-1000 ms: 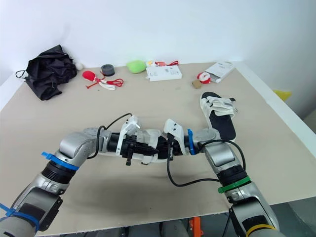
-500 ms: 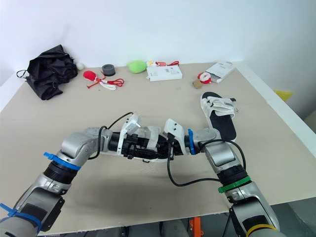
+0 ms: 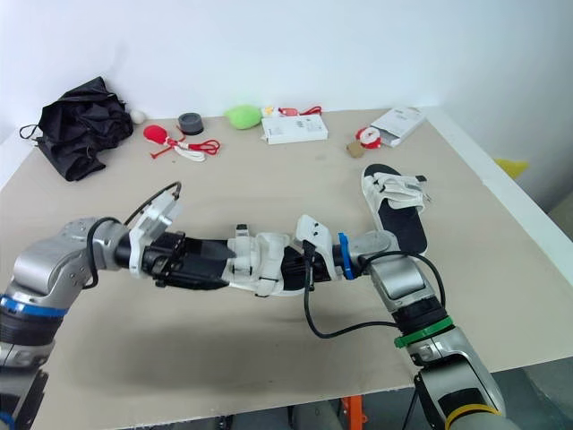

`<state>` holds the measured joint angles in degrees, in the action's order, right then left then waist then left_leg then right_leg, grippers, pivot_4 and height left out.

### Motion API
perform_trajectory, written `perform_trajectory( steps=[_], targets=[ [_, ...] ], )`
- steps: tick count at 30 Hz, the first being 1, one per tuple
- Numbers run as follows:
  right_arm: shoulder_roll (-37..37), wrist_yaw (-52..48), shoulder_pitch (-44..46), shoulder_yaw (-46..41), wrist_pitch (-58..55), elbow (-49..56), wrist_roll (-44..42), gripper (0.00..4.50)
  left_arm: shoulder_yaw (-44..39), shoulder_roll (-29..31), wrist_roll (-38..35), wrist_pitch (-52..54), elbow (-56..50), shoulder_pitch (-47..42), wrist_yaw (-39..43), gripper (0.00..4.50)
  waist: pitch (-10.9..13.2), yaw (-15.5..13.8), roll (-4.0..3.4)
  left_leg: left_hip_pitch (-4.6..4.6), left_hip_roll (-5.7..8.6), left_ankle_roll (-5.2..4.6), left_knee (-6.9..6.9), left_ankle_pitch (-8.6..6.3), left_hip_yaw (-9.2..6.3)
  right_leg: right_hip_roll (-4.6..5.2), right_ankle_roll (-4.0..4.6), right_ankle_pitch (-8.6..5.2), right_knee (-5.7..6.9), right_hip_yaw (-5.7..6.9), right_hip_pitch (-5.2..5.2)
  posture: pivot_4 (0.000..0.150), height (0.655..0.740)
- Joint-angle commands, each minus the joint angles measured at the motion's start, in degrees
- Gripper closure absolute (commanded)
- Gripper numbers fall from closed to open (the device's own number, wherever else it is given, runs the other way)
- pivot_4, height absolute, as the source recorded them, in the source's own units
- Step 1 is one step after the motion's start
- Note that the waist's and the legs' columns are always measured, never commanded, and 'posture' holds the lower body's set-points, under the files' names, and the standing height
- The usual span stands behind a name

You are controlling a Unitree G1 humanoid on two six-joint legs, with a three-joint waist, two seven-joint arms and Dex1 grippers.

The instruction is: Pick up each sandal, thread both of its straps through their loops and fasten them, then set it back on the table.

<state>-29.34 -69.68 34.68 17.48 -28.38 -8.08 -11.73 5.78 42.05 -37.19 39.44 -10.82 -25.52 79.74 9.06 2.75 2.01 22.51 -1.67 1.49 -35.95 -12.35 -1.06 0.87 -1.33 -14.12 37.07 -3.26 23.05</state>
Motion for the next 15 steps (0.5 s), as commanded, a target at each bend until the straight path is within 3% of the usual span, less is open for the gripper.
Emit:
perform_trajectory(
  steps=[1, 6, 10, 15],
  targets=[
    [-0.47, 1.47, -2.06, 2.69, -1.75, -4.13, 2.90, 4.50, 1.00, 0.69, 2.84, -3.55, -2.20, 2.87, -1.06, 1.26, 0.01, -0.02, 0.05, 0.00, -0.01, 0.00, -0.01, 0.00, 0.00, -0.01, 0.00, 0.00, 0.00, 0.00, 0.00, 0.150, 0.7400],
    [-0.29, 1.55, -2.09, 2.83, -1.88, -3.93, 2.83, 4.50, 1.70, -3.01, 5.07, -4.51, 0.22, 6.93, -6.66, 1.26, 0.01, -0.06, 0.04, -0.04, -0.02, -0.04, -0.03, 0.02, 0.00, -0.01, 0.02, 0.03, 0.00, 0.01, -0.01, 0.150, 0.7400],
    [-0.34, 1.67, -2.14, 2.71, -2.00, -3.77, 2.84, 4.50, 4.79, -6.21, 12.79, -12.85, 5.06, 8.14, -10.87, 1.26, 0.00, -0.09, 0.07, -0.05, -0.02, -0.04, -0.01, 0.02, 0.02, -0.02, 0.03, 0.03, 0.00, 0.00, -0.02, 0.150, 0.7400],
    [-0.71, 1.93, -2.46, 2.26, -2.10, -3.26, 2.72, 4.50, 5.34, -9.80, 13.77, -13.48, 6.54, 7.34, -13.93, 1.26, 0.00, -0.15, 0.10, -0.06, 0.00, -0.04, -0.04, 0.03, 0.01, -0.01, 0.03, 0.06, 0.01, 0.01, -0.04, 0.150, 0.7400]
  ],
)
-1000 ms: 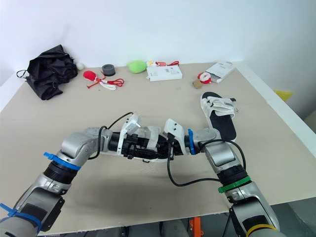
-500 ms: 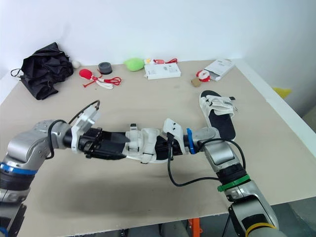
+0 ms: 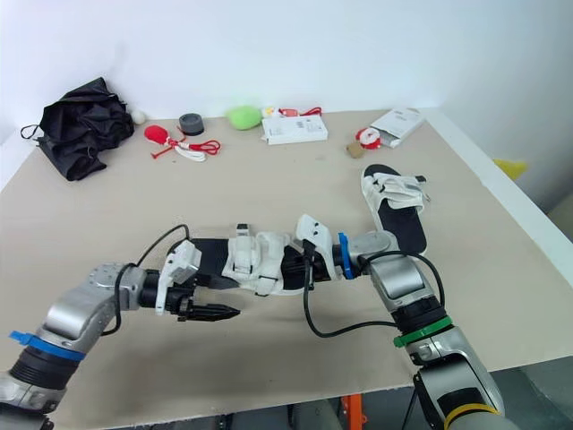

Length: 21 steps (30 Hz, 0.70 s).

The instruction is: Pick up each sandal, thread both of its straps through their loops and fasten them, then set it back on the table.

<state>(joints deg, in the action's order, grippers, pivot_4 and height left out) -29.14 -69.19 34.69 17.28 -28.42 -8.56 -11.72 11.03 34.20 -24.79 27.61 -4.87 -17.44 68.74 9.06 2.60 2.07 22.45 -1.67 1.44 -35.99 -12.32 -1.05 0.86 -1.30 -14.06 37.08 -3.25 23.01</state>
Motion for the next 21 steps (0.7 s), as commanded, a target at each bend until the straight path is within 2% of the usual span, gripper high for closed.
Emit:
perform_trajectory(
  steps=[1, 7, 21],
  targets=[
    [-1.00, 1.59, -2.57, 2.36, -2.04, -2.73, 2.69, 4.50, 0.48, -2.79, 1.27, -1.23, -0.10, -0.75, -3.42, 1.26, 0.00, 0.01, 0.03, 0.01, -0.02, 0.00, -0.02, 0.00, 0.00, -0.01, -0.01, 0.02, 0.00, 0.01, 0.00, 0.150, 0.7400],
    [-0.80, 2.15, -2.78, 2.34, -2.08, -2.49, 2.69, 4.50, 1.15, -6.41, -0.40, 2.71, -2.63, -1.04, -5.80, 1.26, 0.00, -0.05, 0.02, 0.01, 0.01, -0.02, -0.17, 0.02, -0.01, 0.01, -0.10, 0.08, 0.00, -0.01, -0.08, 0.150, 0.7400],
    [-0.29, 2.83, -2.95, 2.44, -1.67, -2.47, 2.61, 4.50, 0.87, -9.98, -1.70, 7.12, -0.33, -4.79, -7.78, 1.26, 0.01, -0.11, 0.01, 0.01, 0.04, -0.06, -0.33, 0.04, -0.02, 0.03, -0.16, 0.12, 0.00, 0.00, -0.13, 0.150, 0.7400]
  ],
)
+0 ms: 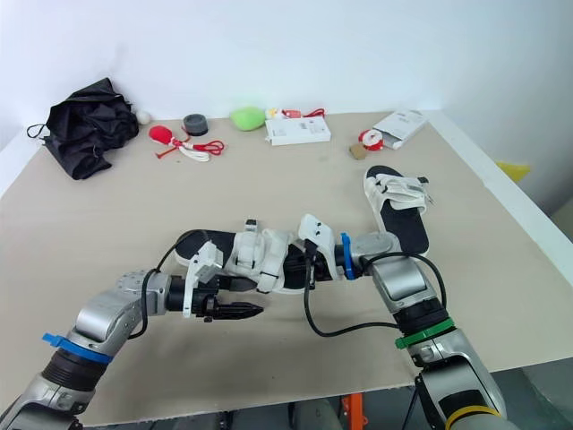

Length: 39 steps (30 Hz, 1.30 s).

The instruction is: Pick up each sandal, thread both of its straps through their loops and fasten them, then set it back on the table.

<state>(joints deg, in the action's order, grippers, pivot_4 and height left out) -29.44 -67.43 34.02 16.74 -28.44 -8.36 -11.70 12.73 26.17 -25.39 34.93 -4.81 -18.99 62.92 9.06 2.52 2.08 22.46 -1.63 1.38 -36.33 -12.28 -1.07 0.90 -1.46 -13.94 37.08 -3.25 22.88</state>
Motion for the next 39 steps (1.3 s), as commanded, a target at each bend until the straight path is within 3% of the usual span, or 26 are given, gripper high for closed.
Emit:
perform_trajectory(
  steps=[1, 7, 9, 11, 15, 16, 25, 29, 34, 38, 39],
  targets=[
    [0.00, 1.12, -2.29, 2.98, -1.66, -2.65, 2.59, 4.50, -0.97, -2.17, -1.20, 0.15, -0.33, -3.53, -1.98, 1.26, 0.00, -0.08, 0.00, 0.00, 0.03, -0.05, 0.00, 0.04, 0.00, 0.03, -0.01, 0.01, 0.00, 0.00, -0.01, 0.150, 0.7400],
    [-0.05, 1.27, -2.35, 2.90, -1.71, -2.63, 2.65, 4.50, -0.84, -2.85, -1.98, 2.21, -1.24, -4.61, -1.40, 1.26, 0.04, -0.22, -0.02, 0.02, 0.10, -0.25, -0.02, 0.18, 0.01, 0.23, -0.04, 0.01, -0.01, 0.01, 0.05, 0.150, 0.7400],
    [-0.08, 1.25, -2.38, 2.87, -1.68, -2.60, 2.66, 4.50, -0.65, -2.98, -2.20, 2.88, -1.28, -4.76, -0.99, 1.64, 0.04, -0.22, -0.02, 0.02, 0.11, -0.27, -0.02, 0.19, 0.01, 0.26, -0.05, 0.02, -0.01, 0.02, 0.05, 0.150, 0.7400],
    [-0.11, 1.21, -2.42, 2.82, -1.70, -2.55, 2.67, 4.50, -0.46, -2.91, -2.44, 4.03, -1.23, -4.84, -0.70, 2.24, 0.03, -0.22, -0.02, 0.04, 0.11, -0.27, -0.02, 0.19, 0.01, 0.27, -0.08, 0.04, -0.01, 0.02, 0.02, 0.150, 0.7400],
    [-0.09, 1.10, -2.48, 2.71, -1.77, -2.46, 2.72, 4.50, 0.55, -2.53, -2.27, 5.62, -0.46, -5.13, -0.71, 4.26, 0.02, -0.03, -0.04, 0.05, 0.10, -0.24, 0.04, 0.17, 0.07, 0.17, -0.08, 0.06, 0.00, 0.01, 0.02, 0.150, 0.7400],
    [-0.07, 1.08, -2.49, 2.69, -1.78, -2.46, 2.75, 4.50, 0.74, -2.42, -2.26, 6.00, -0.33, -5.17, -0.74, 4.43, 0.02, 0.00, -0.04, 0.04, 0.09, -0.22, 0.10, 0.15, 0.06, 0.14, -0.06, 0.05, 0.00, 0.01, 0.03, 0.150, 0.7400],
    [-0.18, 1.00, -2.56, 2.63, -1.87, -2.37, 2.74, 4.50, 1.40, -1.88, -1.34, 5.75, 0.53, -5.18, -0.59, 4.43, 0.02, 0.01, -0.04, 0.04, 0.02, -0.13, 0.15, 0.07, 0.02, 0.01, 0.00, 0.02, -0.01, 0.01, 0.03, 0.150, 0.7400],
    [-0.44, 0.81, -2.57, 2.59, -1.99, -2.29, 2.66, 4.50, 0.61, 5.20, -11.86, 18.72, -4.01, -8.07, 9.37, 4.43, 0.05, 0.17, -0.02, 0.07, -0.01, -0.13, 0.18, 0.07, -0.01, -0.04, 0.04, -0.01, 0.00, 0.03, 0.11, 0.150, 0.7400],
    [-0.72, 0.78, -2.81, 2.52, -2.28, -1.88, 2.56, 4.50, -1.25, 8.89, -19.62, 27.53, -5.60, -14.10, 13.99, 4.43, 0.08, 0.19, 0.00, 0.09, -0.02, -0.12, 0.26, 0.07, -0.02, -0.06, 0.08, -0.04, 0.00, 0.05, 0.15, 0.150, 0.7400],
    [-0.85, 0.92, -3.20, 2.50, -2.60, -1.39, 2.43, 4.50, -5.08, 7.81, -27.01, 34.03, -5.76, -20.13, 13.18, 4.43, 0.20, 0.32, -0.02, 0.11, -0.01, -0.12, 0.26, 0.07, -0.03, -0.06, 0.08, -0.04, 0.00, 0.06, 0.17, 0.150, 0.7400],
    [-0.87, 0.97, -3.26, 2.50, -2.66, -1.34, 2.39, 4.50, -7.52, 5.28, -28.91, 35.63, -4.17, -21.65, 10.48, 4.43, 0.21, 0.39, -0.03, 0.12, -0.01, -0.09, 0.31, 0.04, 0.01, -0.06, -0.02, -0.01, 0.00, 0.02, 0.22, 0.150, 0.7400]
  ],
)
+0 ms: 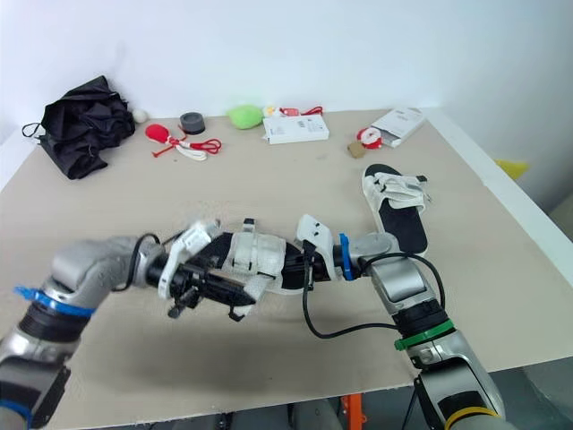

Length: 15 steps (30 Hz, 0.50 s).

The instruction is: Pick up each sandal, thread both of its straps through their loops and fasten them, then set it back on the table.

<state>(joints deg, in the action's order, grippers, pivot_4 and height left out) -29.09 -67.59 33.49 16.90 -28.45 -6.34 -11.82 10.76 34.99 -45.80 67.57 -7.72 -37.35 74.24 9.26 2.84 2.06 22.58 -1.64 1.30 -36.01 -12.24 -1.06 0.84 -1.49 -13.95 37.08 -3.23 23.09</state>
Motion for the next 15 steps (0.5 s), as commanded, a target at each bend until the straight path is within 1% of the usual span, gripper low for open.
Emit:
perform_trajectory(
  steps=[1, 3, 5, 8, 10, 12, 15],
  targets=[
    [-1.25, 1.20, -2.79, 2.40, -2.69, -3.32, 2.47, 4.50, -8.32, -6.33, -10.37, 4.88, 0.99, -4.96, -4.02, 4.43, 0.01, 0.07, 0.00, 0.01, 0.00, 0.02, 0.07, -0.02, 0.02, 0.00, -0.14, 0.03, 0.00, -0.02, 0.02, 0.150, 0.7400],
    [-1.22, 1.26, -2.87, 2.42, -2.80, -3.20, 2.36, 4.50, -14.70, -12.66, -12.79, 7.16, 7.31, -8.58, -12.65, 4.43, 0.06, -0.03, 0.08, 0.07, -0.02, 0.05, 0.10, -0.07, -0.04, -0.05, -0.14, -0.05, 0.01, 0.03, 0.05, 0.150, 0.7400],
    [-1.21, 1.30, -2.90, 2.44, -2.82, -3.17, 2.32, 4.50, -19.04, -17.13, -11.66, 8.07, 12.91, -10.75, -21.03, 4.43, 0.12, -0.05, 0.10, 0.30, -0.05, 0.05, 0.03, -0.08, -0.15, -0.09, -0.14, -0.05, 0.03, 0.14, 0.22, 0.150, 0.7400],
    [-1.17, 1.41, -2.91, 2.42, -2.86, -3.19, 2.30, 4.50, -21.15, -19.93, -9.17, 8.56, 16.86, -11.17, -27.75, 4.43, 0.13, -0.06, 0.11, 0.38, -0.05, 0.05, -0.01, -0.08, -0.14, -0.10, -0.13, 0.00, 0.05, 0.10, 0.29, 0.150, 0.7400],
    [-1.08, 1.63, -2.90, 2.53, -2.88, -3.18, 2.20, 4.50, -22.60, -22.27, -5.68, 8.19, 23.36, -10.70, -35.03, 4.43, 0.13, -0.23, 0.10, 0.38, -0.02, 0.06, -0.01, -0.08, -0.16, -0.07, -0.13, 0.00, 0.06, 0.09, 0.27, 0.150, 0.7400],
    [-1.03, 1.84, -2.91, 2.53, -2.94, -3.13, 2.03, 4.50, -24.48, -24.18, -4.14, 9.01, 28.19, -10.43, -40.62, 4.43, 0.12, -0.29, 0.10, 0.36, 0.01, 0.07, -0.11, -0.07, -0.17, -0.03, -0.18, 0.04, 0.06, 0.11, 0.20, 0.150, 0.7400],
    [-1.43, 1.98, -3.33, 2.43, -2.98, -2.70, 1.87, 4.50, -26.05, -25.88, -3.85, 12.46, 30.82, -9.56, -45.09, 4.43, 0.11, -0.24, 0.11, 0.34, 0.06, 0.09, -0.32, -0.06, -0.17, 0.02, -0.31, 0.17, 0.05, 0.10, 0.08, 0.150, 0.7400]
  ],
)
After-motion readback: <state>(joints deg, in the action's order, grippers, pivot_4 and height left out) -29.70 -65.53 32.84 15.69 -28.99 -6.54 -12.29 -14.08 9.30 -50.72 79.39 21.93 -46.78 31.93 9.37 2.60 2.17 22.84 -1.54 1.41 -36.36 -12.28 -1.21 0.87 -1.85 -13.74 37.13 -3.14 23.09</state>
